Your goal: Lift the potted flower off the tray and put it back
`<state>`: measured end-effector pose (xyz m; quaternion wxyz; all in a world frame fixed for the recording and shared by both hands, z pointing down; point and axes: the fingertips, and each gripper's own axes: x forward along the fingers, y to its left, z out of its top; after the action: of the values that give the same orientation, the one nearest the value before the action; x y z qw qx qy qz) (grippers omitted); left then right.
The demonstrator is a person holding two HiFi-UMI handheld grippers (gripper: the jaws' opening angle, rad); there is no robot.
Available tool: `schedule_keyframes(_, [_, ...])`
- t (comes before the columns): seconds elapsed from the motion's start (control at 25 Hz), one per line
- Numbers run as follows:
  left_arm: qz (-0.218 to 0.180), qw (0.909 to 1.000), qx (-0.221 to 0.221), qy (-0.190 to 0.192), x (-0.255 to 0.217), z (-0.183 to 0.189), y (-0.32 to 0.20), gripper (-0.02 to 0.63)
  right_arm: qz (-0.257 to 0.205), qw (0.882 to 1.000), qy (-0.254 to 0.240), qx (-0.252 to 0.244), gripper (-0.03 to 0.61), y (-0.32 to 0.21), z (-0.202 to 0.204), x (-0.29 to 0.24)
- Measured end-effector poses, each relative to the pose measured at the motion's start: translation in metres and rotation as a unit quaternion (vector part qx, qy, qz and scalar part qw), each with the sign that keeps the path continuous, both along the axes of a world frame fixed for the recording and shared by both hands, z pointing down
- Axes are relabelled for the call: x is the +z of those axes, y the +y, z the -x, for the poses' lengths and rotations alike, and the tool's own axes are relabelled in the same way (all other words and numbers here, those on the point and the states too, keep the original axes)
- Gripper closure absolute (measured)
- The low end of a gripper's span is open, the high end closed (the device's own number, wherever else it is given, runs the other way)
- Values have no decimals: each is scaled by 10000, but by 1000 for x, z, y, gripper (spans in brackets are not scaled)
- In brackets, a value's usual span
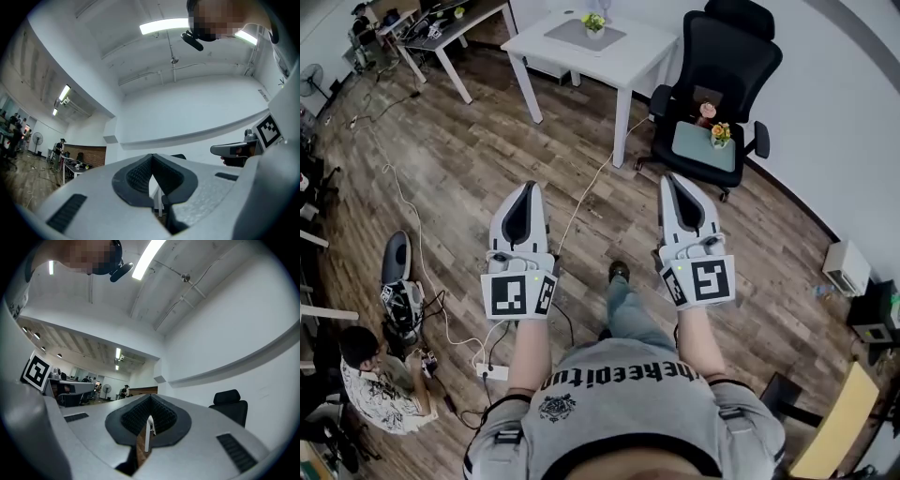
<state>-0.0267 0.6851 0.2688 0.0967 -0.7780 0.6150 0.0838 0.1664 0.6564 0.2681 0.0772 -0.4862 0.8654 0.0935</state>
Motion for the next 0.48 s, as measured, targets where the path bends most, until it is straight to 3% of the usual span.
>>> schedule_keyframes(0.48, [-125,9997,-182,-63,-24,5,-149,611,-149,9997,-58,-177,577,-157,8,-27])
